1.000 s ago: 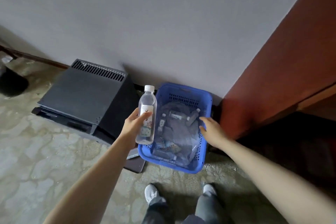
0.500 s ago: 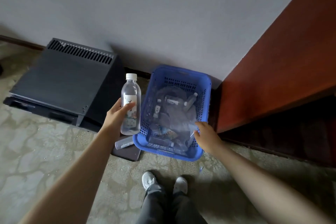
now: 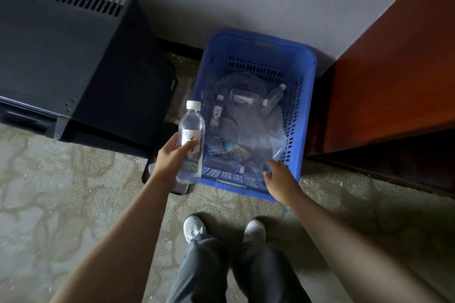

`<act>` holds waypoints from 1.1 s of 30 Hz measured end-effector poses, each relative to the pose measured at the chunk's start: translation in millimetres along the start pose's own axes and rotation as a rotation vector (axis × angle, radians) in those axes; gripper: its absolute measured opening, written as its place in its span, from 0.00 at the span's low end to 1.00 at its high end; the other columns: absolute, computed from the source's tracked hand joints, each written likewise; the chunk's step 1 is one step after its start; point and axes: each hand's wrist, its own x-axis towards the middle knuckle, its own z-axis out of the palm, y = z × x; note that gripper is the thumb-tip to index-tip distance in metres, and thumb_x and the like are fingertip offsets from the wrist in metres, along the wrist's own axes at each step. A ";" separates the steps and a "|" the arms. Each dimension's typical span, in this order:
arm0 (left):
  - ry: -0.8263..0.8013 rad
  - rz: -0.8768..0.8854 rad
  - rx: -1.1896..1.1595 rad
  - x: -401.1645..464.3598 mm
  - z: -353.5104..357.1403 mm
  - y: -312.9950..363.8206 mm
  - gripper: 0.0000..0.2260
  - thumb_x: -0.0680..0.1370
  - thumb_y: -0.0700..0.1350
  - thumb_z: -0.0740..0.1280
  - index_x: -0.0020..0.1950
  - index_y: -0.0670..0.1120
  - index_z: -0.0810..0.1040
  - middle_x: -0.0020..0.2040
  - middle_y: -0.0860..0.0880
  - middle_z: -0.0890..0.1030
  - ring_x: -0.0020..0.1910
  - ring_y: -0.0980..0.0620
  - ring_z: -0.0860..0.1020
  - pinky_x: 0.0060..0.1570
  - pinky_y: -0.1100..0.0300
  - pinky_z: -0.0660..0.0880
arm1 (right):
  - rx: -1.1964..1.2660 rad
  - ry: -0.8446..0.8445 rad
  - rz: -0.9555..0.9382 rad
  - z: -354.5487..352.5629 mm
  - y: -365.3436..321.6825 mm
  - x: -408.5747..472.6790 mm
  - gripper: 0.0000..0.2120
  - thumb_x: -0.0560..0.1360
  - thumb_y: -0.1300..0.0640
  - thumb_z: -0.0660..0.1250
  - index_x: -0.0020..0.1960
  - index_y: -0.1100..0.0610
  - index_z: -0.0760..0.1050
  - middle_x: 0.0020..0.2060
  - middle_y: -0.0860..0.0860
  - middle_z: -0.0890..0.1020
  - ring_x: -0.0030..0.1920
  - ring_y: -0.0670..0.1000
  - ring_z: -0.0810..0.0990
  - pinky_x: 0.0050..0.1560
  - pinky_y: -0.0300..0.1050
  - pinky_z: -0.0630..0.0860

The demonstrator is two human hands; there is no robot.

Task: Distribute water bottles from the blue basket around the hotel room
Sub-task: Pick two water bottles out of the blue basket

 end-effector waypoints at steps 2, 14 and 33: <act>0.002 -0.012 0.000 20.1 0.7 -17.2 0.12 0.74 0.46 0.71 0.56 0.49 0.80 0.45 0.46 0.82 0.43 0.47 0.81 0.50 0.50 0.78 | 0.010 -0.007 0.013 16.9 2.9 19.0 0.20 0.81 0.56 0.55 0.71 0.59 0.62 0.68 0.58 0.68 0.68 0.58 0.68 0.66 0.51 0.68; 0.014 0.024 -0.089 184.4 35.5 -110.7 0.07 0.75 0.44 0.69 0.52 0.52 0.80 0.45 0.48 0.83 0.43 0.49 0.81 0.45 0.55 0.78 | 0.078 -0.223 0.134 134.5 9.3 193.2 0.13 0.81 0.56 0.53 0.52 0.62 0.73 0.37 0.55 0.76 0.44 0.52 0.71 0.32 0.40 0.64; -0.093 0.140 -0.116 272.8 59.2 -142.6 0.13 0.76 0.43 0.68 0.61 0.49 0.77 0.49 0.47 0.84 0.44 0.50 0.82 0.48 0.51 0.79 | 1.116 -0.189 0.703 204.7 -1.2 298.1 0.17 0.78 0.45 0.61 0.51 0.60 0.67 0.50 0.57 0.74 0.52 0.58 0.77 0.55 0.55 0.77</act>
